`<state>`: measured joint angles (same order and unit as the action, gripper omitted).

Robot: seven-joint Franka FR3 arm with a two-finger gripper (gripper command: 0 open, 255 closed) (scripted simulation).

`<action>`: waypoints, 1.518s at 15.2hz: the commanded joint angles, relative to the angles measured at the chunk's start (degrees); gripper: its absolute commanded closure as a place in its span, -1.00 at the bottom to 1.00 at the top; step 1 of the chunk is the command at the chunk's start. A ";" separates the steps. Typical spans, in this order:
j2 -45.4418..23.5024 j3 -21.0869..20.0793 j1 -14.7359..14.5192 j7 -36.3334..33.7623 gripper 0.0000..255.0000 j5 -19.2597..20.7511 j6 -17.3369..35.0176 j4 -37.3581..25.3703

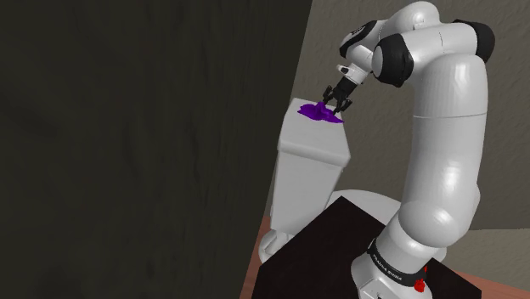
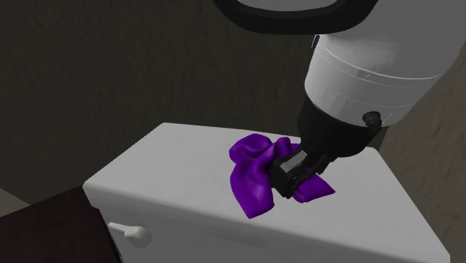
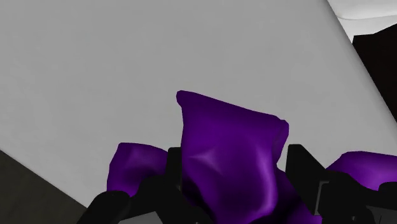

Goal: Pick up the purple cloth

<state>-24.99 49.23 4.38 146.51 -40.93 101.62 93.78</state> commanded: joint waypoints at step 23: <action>-15.05 -4.01 8.36 6.46 -1.00 8.82 -19.95 -30.40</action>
<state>-39.15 45.43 12.53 152.22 -32.63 82.08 64.24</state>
